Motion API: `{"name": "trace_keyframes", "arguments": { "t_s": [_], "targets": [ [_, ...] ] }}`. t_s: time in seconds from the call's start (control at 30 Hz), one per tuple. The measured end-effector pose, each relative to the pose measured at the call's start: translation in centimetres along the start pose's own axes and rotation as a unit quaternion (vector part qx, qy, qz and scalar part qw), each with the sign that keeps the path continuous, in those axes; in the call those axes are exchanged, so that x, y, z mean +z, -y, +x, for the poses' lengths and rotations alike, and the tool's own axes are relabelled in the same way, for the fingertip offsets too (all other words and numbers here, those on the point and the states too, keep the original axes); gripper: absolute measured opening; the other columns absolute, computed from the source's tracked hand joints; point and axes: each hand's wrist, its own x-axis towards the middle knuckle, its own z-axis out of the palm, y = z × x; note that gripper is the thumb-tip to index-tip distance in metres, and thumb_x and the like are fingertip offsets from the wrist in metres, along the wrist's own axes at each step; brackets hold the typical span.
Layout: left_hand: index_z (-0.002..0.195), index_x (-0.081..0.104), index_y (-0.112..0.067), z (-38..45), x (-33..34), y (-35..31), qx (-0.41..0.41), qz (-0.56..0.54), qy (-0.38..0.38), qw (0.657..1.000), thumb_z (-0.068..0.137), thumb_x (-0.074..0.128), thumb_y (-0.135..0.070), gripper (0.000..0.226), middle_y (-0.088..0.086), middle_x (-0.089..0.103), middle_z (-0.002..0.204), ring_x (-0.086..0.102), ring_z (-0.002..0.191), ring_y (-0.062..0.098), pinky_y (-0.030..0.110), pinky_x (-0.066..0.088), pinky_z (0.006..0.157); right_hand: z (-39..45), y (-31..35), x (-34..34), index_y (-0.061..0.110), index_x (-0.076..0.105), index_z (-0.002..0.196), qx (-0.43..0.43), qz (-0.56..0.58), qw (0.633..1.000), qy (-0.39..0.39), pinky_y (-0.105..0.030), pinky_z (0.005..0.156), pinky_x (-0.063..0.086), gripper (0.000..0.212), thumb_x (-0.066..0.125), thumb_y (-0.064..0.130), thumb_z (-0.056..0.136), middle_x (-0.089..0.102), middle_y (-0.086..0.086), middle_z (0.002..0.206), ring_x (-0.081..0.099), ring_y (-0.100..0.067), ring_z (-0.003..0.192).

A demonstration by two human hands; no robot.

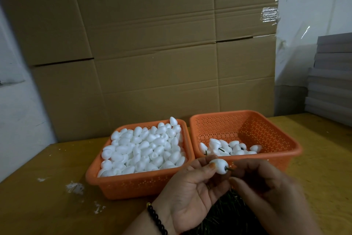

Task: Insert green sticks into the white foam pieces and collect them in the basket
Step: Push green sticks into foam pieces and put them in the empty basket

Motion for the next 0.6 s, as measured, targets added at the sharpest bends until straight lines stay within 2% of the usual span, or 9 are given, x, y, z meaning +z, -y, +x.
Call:
{"name": "trace_keyframes", "arguments": {
  "t_s": [0.07, 0.17, 0.3, 0.37, 0.5, 0.6],
  "targets": [
    [0.102, 0.07, -0.002, 0.01, -0.16, -0.02, -0.003, -0.012, -0.002, 1.0, 0.08, 0.063, 0.002, 0.023, 0.021, 0.068, 0.097, 0.069, 0.075, 0.024, 0.032, 0.059, 0.061, -0.1, 0.0, 0.03, 0.025, 0.071, 0.092, 0.008, 0.016, 1.0, 0.006, -0.008, 0.068, 0.051, 0.035, 0.082, 0.012, 0.063, 0.071, 0.02, 0.082, 0.068, 0.005, 0.076],
    [0.106, 0.069, -0.001, 0.07, -0.27, -0.05, -0.008, -0.038, -0.012, 0.999, 0.08, 0.064, -0.003, 0.027, 0.021, 0.067, 0.091, 0.067, 0.069, 0.024, 0.032, 0.059, 0.058, -0.07, 0.14, 0.01, 0.025, 0.072, 0.092, 0.018, 0.032, 0.999, -0.001, -0.01, 0.069, 0.052, 0.031, 0.079, 0.019, 0.062, 0.072, 0.017, 0.08, 0.069, 0.003, 0.075],
    [0.097, 0.072, 0.006, 0.18, -0.19, -0.15, -0.01, -0.072, -0.025, 0.997, 0.078, 0.065, -0.008, 0.023, 0.023, 0.066, 0.088, 0.067, 0.067, 0.024, 0.031, 0.059, 0.055, 0.0, 0.54, -0.13, 0.028, 0.071, 0.092, 0.037, 0.033, 0.999, -0.002, -0.013, 0.069, 0.053, 0.031, 0.075, 0.029, 0.062, 0.072, 0.015, 0.08, 0.069, 0.001, 0.075],
    [0.092, 0.073, 0.007, 0.18, -0.15, -0.19, -0.013, -0.083, -0.024, 0.996, 0.079, 0.064, -0.009, 0.022, 0.022, 0.066, 0.087, 0.067, 0.067, 0.023, 0.031, 0.059, 0.055, -0.05, 0.47, -0.16, 0.027, 0.071, 0.092, 0.039, 0.025, 0.999, -0.006, -0.015, 0.068, 0.054, 0.03, 0.076, 0.027, 0.063, 0.072, 0.013, 0.08, 0.069, 0.001, 0.075],
    [0.095, 0.072, 0.01, 0.16, -0.25, -0.31, -0.021, -0.106, -0.021, 0.994, 0.08, 0.064, -0.009, 0.025, 0.023, 0.066, 0.09, 0.067, 0.067, 0.024, 0.031, 0.059, 0.055, -0.18, -0.01, -0.04, 0.025, 0.072, 0.093, 0.037, 0.017, 0.999, -0.01, -0.018, 0.069, 0.055, 0.037, 0.084, 0.007, 0.063, 0.073, 0.01, 0.08, 0.07, 0.0, 0.075],
    [0.096, 0.071, 0.012, 0.16, -0.28, -0.34, -0.023, -0.122, -0.019, 0.992, 0.078, 0.065, -0.009, 0.028, 0.024, 0.066, 0.092, 0.066, 0.067, 0.025, 0.031, 0.059, 0.056, -0.14, 0.11, 0.0, 0.023, 0.072, 0.091, 0.039, 0.043, 0.998, -0.014, -0.017, 0.068, 0.055, 0.031, 0.081, 0.014, 0.063, 0.073, 0.009, 0.079, 0.07, -0.002, 0.073]
  ]
}}
